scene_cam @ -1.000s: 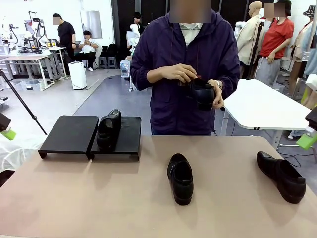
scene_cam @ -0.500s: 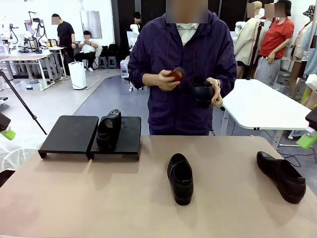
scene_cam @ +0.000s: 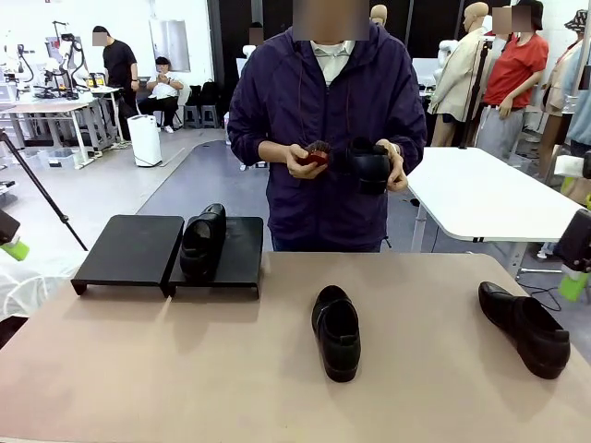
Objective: Organize the shoes by placing them on the stand.
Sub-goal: Pick up one Shoe and place it in the middle of the table.
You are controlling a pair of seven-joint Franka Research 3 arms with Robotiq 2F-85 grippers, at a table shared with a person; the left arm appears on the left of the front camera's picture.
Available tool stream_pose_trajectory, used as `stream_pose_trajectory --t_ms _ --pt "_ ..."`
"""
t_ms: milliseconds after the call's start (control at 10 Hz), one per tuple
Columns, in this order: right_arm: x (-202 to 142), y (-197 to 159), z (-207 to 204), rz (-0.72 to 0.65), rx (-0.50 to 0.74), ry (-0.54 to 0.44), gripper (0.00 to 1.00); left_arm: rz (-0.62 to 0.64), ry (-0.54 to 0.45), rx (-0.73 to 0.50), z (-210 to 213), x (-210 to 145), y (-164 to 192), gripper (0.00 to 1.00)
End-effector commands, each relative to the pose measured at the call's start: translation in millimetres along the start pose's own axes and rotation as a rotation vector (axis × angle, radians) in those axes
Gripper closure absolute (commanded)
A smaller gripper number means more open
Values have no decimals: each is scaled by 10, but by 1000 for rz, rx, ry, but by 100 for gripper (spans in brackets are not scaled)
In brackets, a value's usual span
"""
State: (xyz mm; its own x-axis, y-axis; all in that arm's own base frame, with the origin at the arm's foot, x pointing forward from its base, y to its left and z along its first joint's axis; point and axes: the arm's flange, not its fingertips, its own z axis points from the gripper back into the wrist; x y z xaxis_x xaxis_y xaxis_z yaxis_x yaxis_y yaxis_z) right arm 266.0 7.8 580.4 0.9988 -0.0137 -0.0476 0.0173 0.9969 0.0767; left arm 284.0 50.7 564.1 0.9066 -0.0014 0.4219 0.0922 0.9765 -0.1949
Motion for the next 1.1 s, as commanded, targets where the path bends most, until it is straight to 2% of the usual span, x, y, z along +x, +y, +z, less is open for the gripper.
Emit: stream_pose_trajectory --t_ms 0,200,300,400,600,700,1000 --pt "142 -509 -141 -375 -485 48 0 -3 9 13 2 -22 24 0" --pt "50 -996 -319 -435 -338 72 0 -3 9 13 2 -22 24 0" --pt "-48 -1195 -328 -450 -206 13 0 -3 9 13 2 -22 24 0" --pt "67 -849 -218 -313 -340 13 0 -3 9 13 2 -22 24 0" --pt "67 -849 -218 -313 -340 13 0 -3 9 13 2 -22 24 0" --pt "13 -1058 -301 -361 -312 29 0 -3 9 13 2 -22 24 0" --pt "706 -1484 -394 -351 -170 64 0 -3 9 13 2 -22 24 0"
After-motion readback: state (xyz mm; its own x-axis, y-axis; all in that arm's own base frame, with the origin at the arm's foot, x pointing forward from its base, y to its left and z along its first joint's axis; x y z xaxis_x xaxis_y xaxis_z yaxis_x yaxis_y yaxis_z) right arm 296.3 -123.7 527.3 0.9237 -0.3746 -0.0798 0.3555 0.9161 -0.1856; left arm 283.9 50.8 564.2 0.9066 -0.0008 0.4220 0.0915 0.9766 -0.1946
